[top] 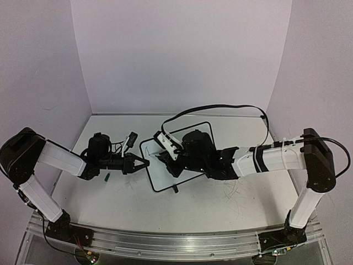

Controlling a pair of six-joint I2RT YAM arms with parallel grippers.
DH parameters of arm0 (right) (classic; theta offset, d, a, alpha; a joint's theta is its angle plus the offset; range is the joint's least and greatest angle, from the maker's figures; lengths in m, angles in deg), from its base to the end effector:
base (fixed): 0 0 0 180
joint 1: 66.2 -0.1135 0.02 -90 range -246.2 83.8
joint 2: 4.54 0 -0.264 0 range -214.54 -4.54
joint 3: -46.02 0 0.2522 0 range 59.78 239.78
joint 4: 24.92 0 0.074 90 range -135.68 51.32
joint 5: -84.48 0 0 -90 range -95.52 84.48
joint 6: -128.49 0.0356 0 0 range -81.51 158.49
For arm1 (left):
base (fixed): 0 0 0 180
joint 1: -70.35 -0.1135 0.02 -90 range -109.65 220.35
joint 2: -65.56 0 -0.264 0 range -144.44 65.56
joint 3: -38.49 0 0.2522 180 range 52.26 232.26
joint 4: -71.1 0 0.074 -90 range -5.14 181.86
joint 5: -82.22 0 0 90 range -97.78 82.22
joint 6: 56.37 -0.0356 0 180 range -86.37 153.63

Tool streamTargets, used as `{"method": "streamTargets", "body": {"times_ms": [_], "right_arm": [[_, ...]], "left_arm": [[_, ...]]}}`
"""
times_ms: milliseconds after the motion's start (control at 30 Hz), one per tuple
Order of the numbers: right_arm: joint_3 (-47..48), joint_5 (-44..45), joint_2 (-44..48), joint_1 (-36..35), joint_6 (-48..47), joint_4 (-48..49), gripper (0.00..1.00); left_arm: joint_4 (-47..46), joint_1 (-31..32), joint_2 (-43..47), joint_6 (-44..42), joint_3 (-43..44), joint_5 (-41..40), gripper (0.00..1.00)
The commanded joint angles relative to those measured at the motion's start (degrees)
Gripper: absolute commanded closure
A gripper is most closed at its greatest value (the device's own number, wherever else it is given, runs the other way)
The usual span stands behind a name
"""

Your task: Write a sentence on the whiteboard

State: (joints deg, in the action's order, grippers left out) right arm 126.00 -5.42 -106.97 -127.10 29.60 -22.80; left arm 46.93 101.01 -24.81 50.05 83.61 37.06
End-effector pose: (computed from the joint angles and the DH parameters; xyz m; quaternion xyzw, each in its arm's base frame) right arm 0.2008 0.3606 0.2369 -0.4691 0.6735 0.2498 0.5137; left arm 0.2383 -0.1704 0.1627 0.3086 0.7296 -0.4972 0.3539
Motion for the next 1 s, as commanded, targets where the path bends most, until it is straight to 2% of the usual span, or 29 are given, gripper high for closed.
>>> {"method": "streamTargets", "body": {"times_ms": [0, 967], "right_arm": [[0.61, 1.61, 1.31, 0.17, 0.61, 0.47, 1.0], [4.95, 6.26, 0.16, 1.99, 0.18, 1.61, 1.0]], "left_arm": [[-0.46, 0.03, 1.86, -2.94, -0.64, -0.98, 1.0], [-0.28, 0.02, 1.72, -3.33, -1.0, -0.89, 1.0]]}}
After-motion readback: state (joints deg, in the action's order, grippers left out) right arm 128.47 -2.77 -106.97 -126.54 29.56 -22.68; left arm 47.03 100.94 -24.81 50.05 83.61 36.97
